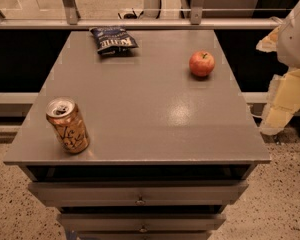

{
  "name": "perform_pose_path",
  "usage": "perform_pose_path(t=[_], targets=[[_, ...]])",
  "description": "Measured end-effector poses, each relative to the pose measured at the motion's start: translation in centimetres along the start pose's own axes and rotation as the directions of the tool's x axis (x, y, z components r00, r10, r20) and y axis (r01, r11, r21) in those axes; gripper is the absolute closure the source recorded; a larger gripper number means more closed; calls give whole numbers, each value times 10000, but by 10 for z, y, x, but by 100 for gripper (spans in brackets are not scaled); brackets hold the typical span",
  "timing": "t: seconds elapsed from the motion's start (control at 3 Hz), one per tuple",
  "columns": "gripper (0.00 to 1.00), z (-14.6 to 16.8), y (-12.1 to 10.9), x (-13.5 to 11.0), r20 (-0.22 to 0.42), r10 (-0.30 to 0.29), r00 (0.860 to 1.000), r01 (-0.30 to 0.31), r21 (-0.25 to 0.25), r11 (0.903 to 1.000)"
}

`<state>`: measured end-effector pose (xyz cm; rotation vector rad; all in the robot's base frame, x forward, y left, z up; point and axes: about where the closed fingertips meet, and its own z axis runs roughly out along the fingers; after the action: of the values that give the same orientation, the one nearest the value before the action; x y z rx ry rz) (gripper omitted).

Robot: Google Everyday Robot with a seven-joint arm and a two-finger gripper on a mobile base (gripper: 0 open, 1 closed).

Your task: Pick orange can

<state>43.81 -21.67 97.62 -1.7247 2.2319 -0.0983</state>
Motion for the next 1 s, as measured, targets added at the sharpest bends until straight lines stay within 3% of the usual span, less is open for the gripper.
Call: perform_pose_path(t=[0.33, 0.67, 1.0], targets=[[0, 0, 0, 0, 1, 0, 10000, 0, 2, 10000], [0, 15, 0, -8, 424, 112, 9990, -106, -147, 9998], [0, 55, 1, -33, 1427, 236, 9895, -142, -670, 9977]])
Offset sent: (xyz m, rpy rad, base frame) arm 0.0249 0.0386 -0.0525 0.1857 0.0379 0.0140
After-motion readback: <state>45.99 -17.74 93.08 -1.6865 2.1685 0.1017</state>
